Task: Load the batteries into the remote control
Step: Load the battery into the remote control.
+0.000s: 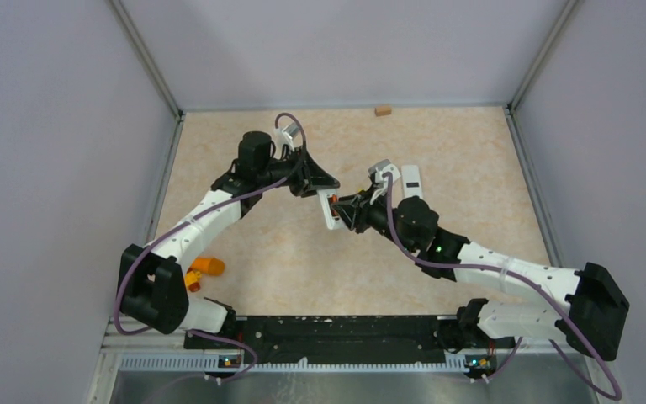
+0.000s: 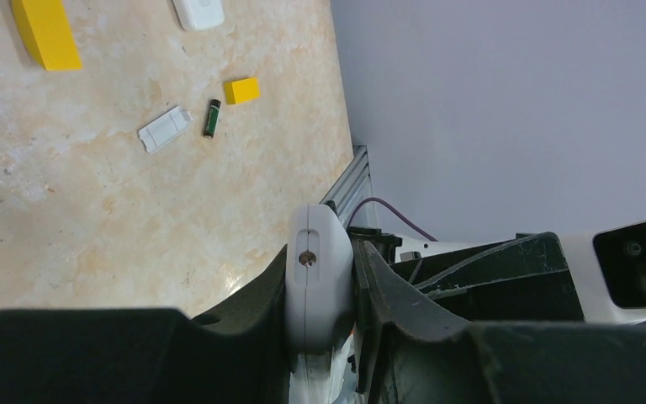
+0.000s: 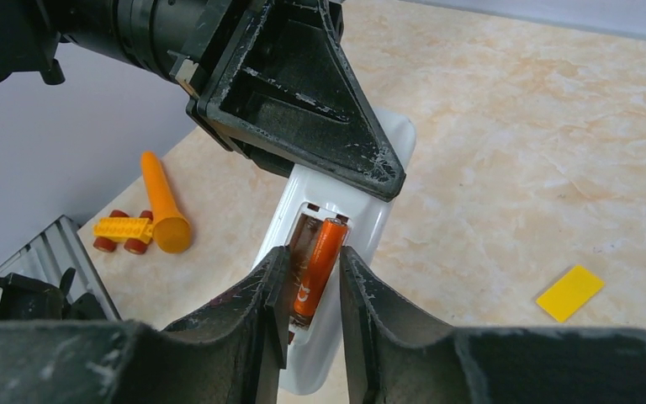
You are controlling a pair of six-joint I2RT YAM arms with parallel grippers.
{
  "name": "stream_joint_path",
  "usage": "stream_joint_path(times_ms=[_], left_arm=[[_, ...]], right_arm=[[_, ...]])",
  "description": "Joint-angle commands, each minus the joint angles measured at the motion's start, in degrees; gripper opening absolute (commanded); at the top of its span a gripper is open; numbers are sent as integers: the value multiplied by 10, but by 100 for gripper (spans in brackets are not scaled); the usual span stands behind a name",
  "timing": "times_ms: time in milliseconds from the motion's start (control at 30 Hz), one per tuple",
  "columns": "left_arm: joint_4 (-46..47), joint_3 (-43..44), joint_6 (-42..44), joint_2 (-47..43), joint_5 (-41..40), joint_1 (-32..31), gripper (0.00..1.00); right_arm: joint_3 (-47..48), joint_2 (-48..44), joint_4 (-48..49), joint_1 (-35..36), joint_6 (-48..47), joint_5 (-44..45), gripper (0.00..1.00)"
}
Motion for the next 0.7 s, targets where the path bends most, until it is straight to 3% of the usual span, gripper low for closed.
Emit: stream_joint_path(times_ms=[0,267,467,667], left_arm=[[19,15,14,-6,9,4,0],[1,13,45,-4,-4,13,0],[41,-1,59,-17,-18,19,0],[70,-5,68,-29,-46,22,0]], right_arm=[[15,-23,3,6,15,-11,31],[56,-31,-54,5,97,17,65],[107,-22,-202,-7,311,91,84],[54,-48,-144,-66,488,10,87]])
